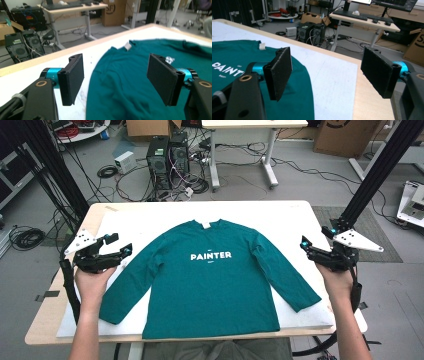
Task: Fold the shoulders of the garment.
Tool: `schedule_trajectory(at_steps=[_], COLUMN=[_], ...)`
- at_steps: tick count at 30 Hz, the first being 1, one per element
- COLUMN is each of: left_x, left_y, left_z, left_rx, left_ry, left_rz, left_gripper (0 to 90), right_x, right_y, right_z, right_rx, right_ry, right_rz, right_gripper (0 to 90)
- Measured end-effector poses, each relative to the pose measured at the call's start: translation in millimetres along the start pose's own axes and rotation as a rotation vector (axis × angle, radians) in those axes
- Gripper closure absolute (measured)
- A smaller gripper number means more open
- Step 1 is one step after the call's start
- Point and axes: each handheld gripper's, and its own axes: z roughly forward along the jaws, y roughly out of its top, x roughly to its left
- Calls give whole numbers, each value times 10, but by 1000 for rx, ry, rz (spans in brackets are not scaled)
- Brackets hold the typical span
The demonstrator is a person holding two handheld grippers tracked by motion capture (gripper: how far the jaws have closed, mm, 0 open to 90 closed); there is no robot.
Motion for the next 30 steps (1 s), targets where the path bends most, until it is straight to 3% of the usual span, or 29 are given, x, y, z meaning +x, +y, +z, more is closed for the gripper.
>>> schedule_trajectory(at_steps=[4,8,12,18,21,24,25,30], left_x=[-45,-53,-51,-14,-28,-44,-63,-76], left_y=[-45,-78,-161,-336,-535,-615,-683,-816], left_z=[-49,-86,-147,-265,-341,-384,-441,-581], left_rx=[14,17,82,135,205,243,283,339], left_ry=[-15,-23,10,26,28,27,54,76], left_rz=[17,4,-26,-69,-96,-104,-117,-139], left_gripper=[299,297,297,297,297,313,316,334], right_x=[-8,21,13,-56,-82,-104,-115,-140], right_y=[4,14,39,93,92,85,85,87], right_z=[54,95,94,36,20,-4,-12,-48], right_rx=[-9,-22,-34,-73,-81,-78,-80,-90], right_ry=[2,3,2,-20,-22,-27,-28,-40], right_rz=[-21,-45,-42,-12,-11,7,7,12], right_gripper=[254,254,254,254,254,254,254,258])
